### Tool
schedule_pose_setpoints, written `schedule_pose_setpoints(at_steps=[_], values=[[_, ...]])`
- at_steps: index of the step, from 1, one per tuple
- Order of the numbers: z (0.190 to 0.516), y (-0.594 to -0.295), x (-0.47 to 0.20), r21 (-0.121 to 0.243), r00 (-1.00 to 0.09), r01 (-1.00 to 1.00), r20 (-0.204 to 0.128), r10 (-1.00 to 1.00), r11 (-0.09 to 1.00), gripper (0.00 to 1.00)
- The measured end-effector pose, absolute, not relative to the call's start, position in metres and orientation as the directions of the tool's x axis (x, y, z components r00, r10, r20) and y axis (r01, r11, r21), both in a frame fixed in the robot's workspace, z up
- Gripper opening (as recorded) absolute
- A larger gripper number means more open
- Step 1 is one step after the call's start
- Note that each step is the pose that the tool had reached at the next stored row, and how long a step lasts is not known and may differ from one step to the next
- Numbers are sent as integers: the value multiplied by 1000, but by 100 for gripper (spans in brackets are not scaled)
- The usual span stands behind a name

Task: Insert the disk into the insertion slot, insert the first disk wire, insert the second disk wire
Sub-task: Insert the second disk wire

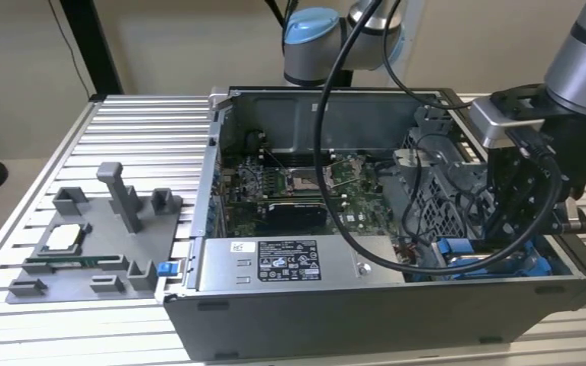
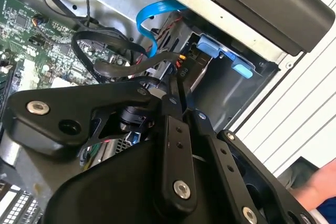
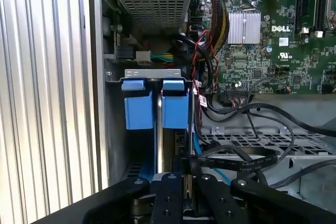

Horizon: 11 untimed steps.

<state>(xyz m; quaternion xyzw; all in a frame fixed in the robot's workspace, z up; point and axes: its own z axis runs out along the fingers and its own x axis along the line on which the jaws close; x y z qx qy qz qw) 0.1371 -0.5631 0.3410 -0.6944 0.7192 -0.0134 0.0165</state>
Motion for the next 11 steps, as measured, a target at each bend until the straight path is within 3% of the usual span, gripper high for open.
schedule_pose_setpoints(at_steps=[11], values=[[341,-563,136,-42,-34,-999,-5,-999,34,0]])
